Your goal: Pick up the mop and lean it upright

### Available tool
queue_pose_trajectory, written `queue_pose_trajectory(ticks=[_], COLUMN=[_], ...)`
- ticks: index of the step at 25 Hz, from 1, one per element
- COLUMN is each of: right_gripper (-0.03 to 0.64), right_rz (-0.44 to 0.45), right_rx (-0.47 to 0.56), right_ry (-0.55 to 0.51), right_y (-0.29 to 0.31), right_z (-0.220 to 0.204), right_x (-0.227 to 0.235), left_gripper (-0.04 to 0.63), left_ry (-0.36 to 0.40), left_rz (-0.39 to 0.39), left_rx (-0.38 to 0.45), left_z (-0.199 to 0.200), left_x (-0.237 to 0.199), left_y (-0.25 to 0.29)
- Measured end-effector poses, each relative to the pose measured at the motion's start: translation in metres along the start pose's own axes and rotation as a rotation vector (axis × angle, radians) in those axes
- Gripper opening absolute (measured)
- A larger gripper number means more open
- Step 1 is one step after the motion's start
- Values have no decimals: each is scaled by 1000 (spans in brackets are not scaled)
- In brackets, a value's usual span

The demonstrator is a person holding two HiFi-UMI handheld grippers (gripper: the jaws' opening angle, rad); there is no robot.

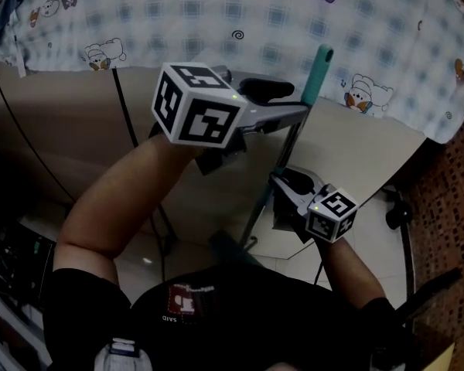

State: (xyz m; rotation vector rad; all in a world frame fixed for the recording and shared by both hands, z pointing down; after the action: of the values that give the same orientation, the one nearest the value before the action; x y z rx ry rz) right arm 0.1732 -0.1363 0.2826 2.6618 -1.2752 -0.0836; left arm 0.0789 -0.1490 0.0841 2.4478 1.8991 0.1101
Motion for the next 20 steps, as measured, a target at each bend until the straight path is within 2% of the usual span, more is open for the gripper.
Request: queue_pose_trajectory(ticks=[2,5,11,14,16,20], right_gripper=[108,107,109,109,109,109], right_rz=[-7,-21,-36,-46,-44,-35], right_rx=[-13,-34,-76,-99,-120,-170], right_ry=[2,14,52,72,73,94], right_y=[2,6,15,21,24,32], right_z=[-8,-25,-79,-105,-123,-166], right_x=[2,4,5,1,-4,-12], left_gripper=[172,172,170,166,164,163], left_ry=[-22,-14,-70,-163,-226,-271], left_rz=[34,99,124,176,202,184], left_rx=[0,22,73,96,81,38], left_z=[-24,-62,-164,-229,-267,-311], left_x=[-8,-14,-2,-7,-3,18], left_y=[-15,-37,-69,-80,-80,-76])
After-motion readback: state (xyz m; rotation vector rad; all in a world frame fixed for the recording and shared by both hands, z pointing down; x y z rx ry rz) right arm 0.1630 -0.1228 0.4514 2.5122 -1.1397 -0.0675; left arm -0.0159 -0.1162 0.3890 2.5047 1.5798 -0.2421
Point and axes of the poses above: the fingertips, and each gripper's own axes: y forward along the fingers, x to its right, z out of its top, the point moved 5 cm from there along -y, backward along the fingers, and after that the axes turned 4 degrees about -x, right-handed, at the moved point
